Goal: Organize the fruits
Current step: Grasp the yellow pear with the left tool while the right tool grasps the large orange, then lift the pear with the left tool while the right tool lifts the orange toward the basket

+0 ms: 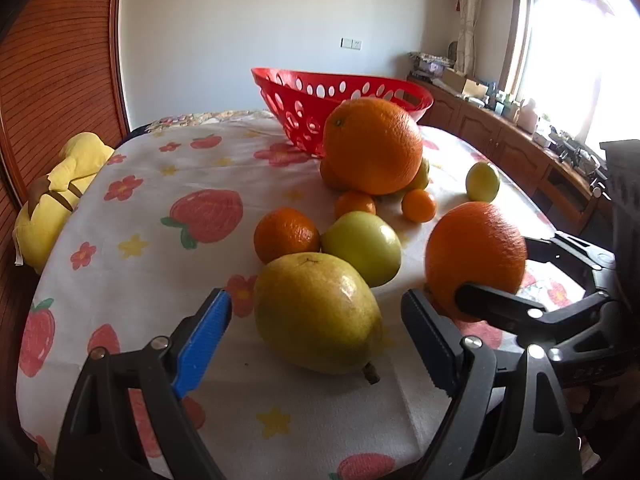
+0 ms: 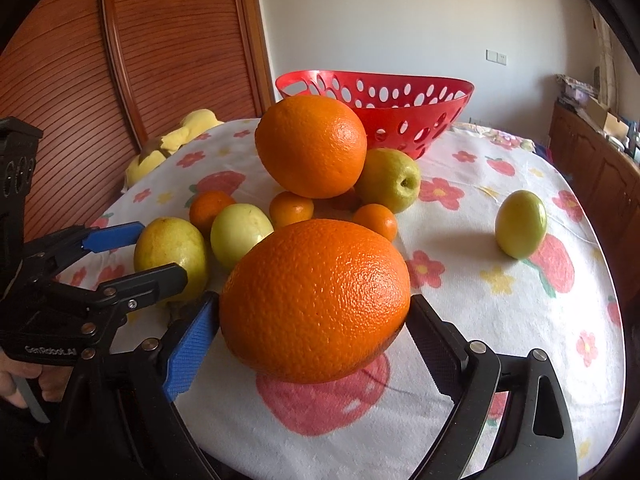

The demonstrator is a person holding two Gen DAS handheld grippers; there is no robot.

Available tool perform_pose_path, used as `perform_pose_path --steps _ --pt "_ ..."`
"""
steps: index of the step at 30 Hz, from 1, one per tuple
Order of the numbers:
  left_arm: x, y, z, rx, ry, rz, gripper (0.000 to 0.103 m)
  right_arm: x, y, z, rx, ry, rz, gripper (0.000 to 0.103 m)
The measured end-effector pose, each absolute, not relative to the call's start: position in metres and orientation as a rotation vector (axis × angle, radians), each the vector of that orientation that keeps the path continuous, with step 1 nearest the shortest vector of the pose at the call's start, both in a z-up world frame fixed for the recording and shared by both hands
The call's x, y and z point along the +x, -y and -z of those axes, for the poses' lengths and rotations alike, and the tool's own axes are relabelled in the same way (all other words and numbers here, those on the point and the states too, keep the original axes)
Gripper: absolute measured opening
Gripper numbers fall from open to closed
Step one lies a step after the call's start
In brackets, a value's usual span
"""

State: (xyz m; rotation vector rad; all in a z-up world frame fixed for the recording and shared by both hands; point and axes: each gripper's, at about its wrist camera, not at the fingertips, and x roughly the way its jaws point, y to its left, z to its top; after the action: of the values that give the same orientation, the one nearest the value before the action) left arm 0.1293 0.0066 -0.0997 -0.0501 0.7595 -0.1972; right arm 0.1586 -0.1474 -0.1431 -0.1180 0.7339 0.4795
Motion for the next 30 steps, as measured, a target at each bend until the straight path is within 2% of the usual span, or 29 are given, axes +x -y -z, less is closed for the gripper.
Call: perform_pose_path --steps 6,7,8,18,30 --pt "0.136 -0.009 0.107 -0.079 -0.785 0.209 0.084 0.156 0.155 0.142 -0.110 -0.735 -0.475 0.094" --pt "0.136 -0.010 0.107 -0.084 -0.785 0.212 0.073 0.155 0.156 0.142 -0.108 -0.734 -0.473 0.094" --pt "0.136 -0.010 0.107 -0.089 -0.786 0.216 0.067 0.155 0.157 0.142 -0.109 -0.733 -0.471 0.094" --pt "0.122 -0.010 0.098 -0.077 -0.749 0.235 0.065 0.151 0.166 0.143 -0.106 -0.728 -0.474 0.094" --pt "0.109 -0.017 0.060 -0.083 -0.664 0.263 0.065 0.147 0.173 0.132 -0.113 -0.707 -0.484 0.092"
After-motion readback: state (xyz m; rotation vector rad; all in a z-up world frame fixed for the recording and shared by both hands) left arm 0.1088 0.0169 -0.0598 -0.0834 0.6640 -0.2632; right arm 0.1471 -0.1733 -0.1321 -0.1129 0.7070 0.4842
